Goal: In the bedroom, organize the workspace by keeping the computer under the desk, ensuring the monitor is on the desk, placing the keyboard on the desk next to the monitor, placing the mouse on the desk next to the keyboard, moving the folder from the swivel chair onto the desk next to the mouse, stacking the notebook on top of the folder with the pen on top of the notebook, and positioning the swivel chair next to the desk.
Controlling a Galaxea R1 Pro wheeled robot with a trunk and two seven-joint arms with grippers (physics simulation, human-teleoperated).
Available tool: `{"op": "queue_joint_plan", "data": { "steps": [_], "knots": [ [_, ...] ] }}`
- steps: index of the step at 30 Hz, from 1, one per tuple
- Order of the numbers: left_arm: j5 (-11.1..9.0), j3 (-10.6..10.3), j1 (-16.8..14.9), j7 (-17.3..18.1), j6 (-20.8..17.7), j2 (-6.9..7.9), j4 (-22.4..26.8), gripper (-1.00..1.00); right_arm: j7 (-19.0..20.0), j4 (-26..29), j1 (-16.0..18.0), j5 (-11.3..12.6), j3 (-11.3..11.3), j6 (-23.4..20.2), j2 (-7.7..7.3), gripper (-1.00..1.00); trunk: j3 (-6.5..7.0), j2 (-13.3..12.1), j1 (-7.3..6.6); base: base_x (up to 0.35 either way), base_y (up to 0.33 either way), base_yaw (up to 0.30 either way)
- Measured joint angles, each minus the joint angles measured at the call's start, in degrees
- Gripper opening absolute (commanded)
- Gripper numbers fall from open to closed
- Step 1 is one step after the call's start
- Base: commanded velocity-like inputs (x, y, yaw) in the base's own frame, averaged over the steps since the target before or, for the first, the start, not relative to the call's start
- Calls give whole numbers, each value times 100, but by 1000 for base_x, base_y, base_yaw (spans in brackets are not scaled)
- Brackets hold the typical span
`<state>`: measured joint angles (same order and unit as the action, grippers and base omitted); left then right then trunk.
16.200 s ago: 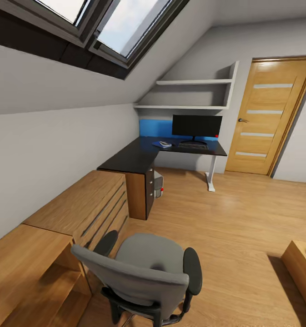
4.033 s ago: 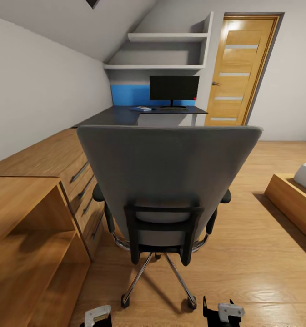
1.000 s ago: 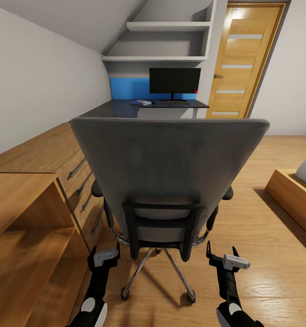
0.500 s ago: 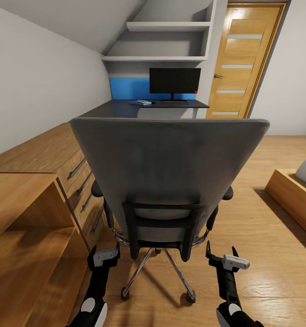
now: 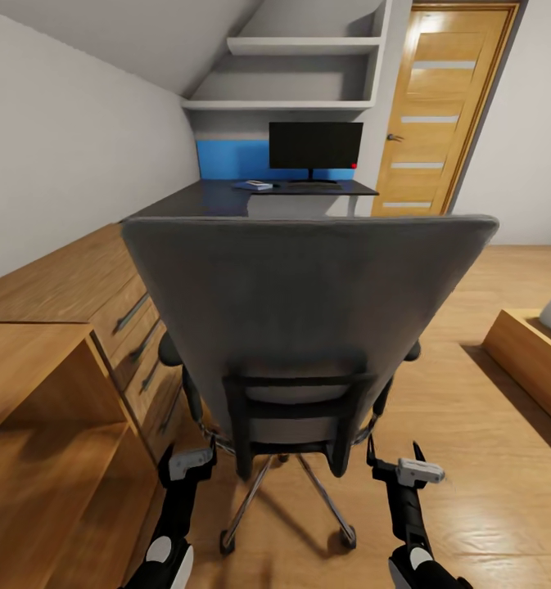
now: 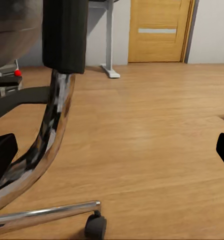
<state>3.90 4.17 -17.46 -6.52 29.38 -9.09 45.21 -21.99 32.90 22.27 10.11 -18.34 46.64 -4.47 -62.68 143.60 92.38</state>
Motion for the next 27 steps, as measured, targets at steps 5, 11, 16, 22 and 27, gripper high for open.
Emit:
{"op": "queue_joint_plan", "data": {
  "steps": [5, 11, 16, 22, 27],
  "knots": [
    [39, -6, -1, -2, -1, 0, 11, 100, -18, -10, 0, -98, 16, -2, 7, 100, 0, 1, -1, 315, 0, 0],
    [26, -7, 1, 2, -5, -7, 1, 100, -25, -88, 0, -166, 15, -10, 8, 100, 0, 0, -1, 321, -10, 0],
    [-13, 7, 0, -29, -15, -8, 3, 100, -12, -112, 0, -210, 9, -32, 7, 100, 0, 0, -1, 322, -95, 0],
    [23, -6, -2, -29, -45, -8, 12, 100, -20, -110, -1, -195, 14, -19, 6, 100, 0, 1, -1, 322, -133, 0],
    [10, -2, -2, -41, -46, -6, 10, 100, -33, -110, 0, -213, 19, 8, 1, 100, 3, 1, -1, 322, -140, -39]
  ]
}}
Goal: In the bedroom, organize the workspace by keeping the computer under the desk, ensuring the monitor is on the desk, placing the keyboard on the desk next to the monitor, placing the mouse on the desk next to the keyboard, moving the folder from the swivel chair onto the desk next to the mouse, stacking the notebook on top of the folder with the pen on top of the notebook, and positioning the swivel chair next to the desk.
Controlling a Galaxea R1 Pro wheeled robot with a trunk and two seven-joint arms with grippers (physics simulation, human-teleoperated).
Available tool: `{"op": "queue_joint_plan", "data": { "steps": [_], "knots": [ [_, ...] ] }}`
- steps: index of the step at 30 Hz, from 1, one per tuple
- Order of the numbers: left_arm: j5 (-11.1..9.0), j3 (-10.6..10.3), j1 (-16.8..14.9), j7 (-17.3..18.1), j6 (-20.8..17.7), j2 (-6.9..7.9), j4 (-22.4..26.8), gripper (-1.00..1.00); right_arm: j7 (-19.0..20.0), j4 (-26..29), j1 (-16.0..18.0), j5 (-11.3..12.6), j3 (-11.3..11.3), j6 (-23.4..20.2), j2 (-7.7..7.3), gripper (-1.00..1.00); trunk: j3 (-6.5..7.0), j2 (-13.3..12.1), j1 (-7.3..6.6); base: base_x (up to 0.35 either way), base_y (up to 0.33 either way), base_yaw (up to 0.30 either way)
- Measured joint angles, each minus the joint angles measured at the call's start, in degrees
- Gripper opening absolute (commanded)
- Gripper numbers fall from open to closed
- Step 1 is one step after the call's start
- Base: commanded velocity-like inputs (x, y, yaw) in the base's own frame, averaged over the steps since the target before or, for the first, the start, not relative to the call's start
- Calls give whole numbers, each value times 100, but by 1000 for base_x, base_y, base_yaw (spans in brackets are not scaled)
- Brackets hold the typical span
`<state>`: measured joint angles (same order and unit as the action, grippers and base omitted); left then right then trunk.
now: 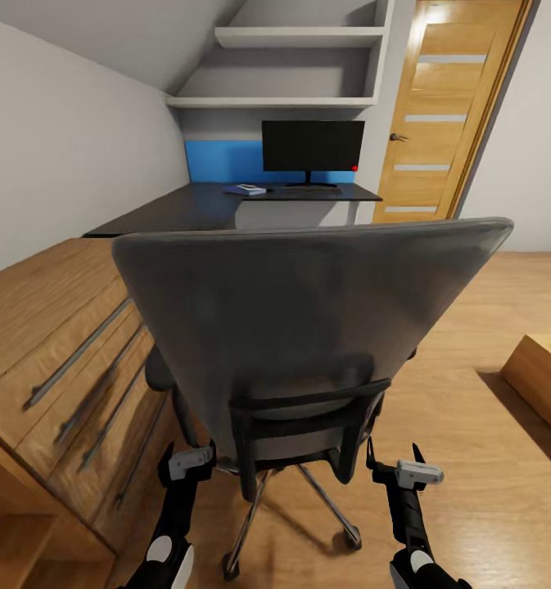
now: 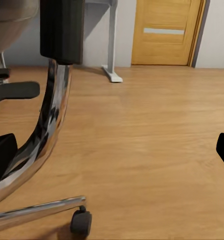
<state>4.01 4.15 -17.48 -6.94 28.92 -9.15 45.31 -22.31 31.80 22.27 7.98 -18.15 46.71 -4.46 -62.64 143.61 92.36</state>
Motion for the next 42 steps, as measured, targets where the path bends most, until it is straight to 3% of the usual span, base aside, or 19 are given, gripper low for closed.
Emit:
{"op": "queue_joint_plan", "data": {
  "steps": [14, 42],
  "knots": [
    [-44, -6, 3, 20, -12, -1, -20, 100, -4, -6, -1, 17, 4, 12, -4, 100, 77, -1, 2, 322, -141, -161],
    [-5, -18, 4, 43, -20, 7, -12, 100, -9, -10, -1, 25, 8, 17, -2, 100, 84, -1, 2, 312, -38, -4]
  ]
}}
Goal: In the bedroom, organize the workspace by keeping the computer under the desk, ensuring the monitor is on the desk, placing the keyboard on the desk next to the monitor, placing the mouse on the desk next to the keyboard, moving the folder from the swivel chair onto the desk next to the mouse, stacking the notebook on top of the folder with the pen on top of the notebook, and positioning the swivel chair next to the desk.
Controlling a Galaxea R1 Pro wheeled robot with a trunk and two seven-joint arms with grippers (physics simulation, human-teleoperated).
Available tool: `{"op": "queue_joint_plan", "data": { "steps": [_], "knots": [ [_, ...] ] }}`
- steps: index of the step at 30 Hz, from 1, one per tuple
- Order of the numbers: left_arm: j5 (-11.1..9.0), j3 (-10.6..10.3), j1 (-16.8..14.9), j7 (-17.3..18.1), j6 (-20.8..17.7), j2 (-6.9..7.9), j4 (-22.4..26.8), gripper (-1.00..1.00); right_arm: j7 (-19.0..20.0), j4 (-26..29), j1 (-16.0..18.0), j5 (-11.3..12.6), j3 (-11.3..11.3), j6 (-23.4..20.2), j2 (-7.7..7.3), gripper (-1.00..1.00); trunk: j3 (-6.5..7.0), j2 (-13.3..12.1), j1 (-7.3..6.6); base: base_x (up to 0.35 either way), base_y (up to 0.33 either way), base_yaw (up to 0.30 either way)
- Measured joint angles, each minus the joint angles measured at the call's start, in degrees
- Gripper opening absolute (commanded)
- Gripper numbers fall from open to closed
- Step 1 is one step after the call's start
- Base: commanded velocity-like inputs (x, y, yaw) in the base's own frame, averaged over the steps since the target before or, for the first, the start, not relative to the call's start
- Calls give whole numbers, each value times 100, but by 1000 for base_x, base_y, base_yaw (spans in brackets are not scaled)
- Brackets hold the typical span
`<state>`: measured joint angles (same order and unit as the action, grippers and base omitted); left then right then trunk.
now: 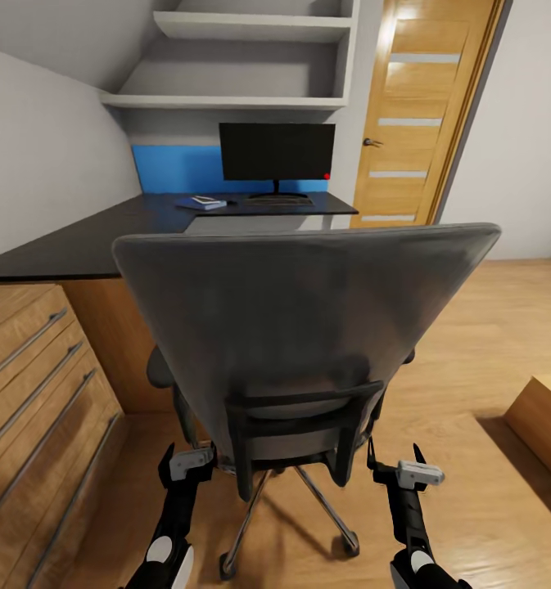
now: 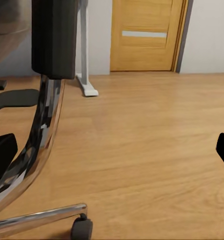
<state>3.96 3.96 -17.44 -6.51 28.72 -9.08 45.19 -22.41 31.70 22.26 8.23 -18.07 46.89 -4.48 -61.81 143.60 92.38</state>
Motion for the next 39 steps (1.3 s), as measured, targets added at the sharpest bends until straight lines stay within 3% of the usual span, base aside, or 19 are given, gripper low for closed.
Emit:
{"op": "queue_joint_plan", "data": {
  "steps": [21, 39],
  "knots": [
    [8, 4, -2, 9, 22, 8, 1, 100, 13, -6, 2, -29, 1, -21, -8, 100, 1, 0, 4, -110, 0, 0],
    [1, 9, -2, 8, 16, 8, 1, 100, 2, -6, 2, -21, -7, -62, 5, 100, 1, 0, 6, -321, 0, 0]
  ]
}}
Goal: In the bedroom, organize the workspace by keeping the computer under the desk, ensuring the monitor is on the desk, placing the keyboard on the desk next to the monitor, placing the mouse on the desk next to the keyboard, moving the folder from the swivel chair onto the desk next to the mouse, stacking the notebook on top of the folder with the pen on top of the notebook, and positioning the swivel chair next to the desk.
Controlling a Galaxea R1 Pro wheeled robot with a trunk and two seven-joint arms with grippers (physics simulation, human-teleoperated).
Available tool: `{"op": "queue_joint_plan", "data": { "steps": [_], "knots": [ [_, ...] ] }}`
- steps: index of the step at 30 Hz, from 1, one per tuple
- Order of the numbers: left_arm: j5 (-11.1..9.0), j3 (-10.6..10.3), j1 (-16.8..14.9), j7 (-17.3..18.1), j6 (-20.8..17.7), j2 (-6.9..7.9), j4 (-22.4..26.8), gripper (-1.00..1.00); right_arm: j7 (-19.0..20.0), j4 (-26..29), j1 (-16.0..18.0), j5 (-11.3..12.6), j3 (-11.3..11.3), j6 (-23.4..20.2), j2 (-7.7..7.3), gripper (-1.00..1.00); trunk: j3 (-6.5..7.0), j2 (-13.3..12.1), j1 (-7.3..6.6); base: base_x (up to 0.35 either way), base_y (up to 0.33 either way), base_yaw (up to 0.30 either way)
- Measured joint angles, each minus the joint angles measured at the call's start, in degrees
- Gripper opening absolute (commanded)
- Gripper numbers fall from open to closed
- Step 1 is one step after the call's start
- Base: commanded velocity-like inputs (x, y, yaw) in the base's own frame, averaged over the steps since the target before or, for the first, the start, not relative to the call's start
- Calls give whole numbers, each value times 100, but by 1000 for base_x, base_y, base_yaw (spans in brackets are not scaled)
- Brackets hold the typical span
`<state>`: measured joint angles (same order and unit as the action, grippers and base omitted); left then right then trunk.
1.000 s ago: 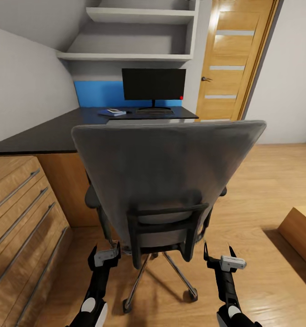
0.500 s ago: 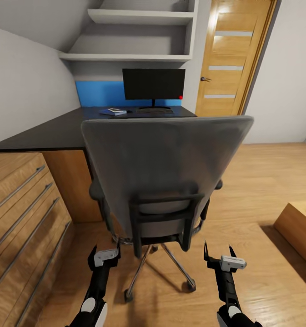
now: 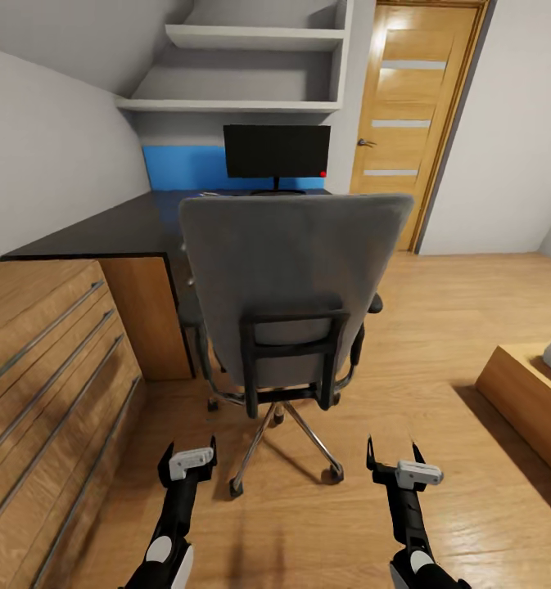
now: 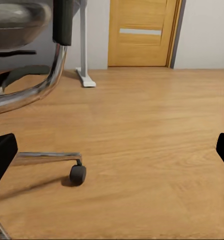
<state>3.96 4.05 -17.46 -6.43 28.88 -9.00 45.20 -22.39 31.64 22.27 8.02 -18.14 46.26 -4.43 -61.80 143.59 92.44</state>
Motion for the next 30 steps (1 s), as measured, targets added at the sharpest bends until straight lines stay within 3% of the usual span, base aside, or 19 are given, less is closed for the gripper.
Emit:
{"op": "queue_joint_plan", "data": {
  "steps": [11, 15, 21, 30],
  "knots": [
    [-8, 15, 0, -145, 6, -10, -4, 100, -2, -126, 0, -3, -6, 30, 2, 100, 0, 0, -3, -126, 0, 0],
    [-12, 4, 0, -958, 3, -33, 3, 100, -2, -182, 0, -7, -3, 42, 2, 100, 0, 0, -4, -8, 0, 0],
    [-9, -14, 0, -1589, 3, -73, -48, 100, -2, -192, 0, -8, -1, 44, 2, 100, 0, 0, -4, -2, 0, 0],
    [-8, -16, 0, -1659, -2, -70, -68, 100, -2, -193, 0, -7, 4, 44, 2, 100, -199, 12, 20, 0, 0, 0]
  ]
}}
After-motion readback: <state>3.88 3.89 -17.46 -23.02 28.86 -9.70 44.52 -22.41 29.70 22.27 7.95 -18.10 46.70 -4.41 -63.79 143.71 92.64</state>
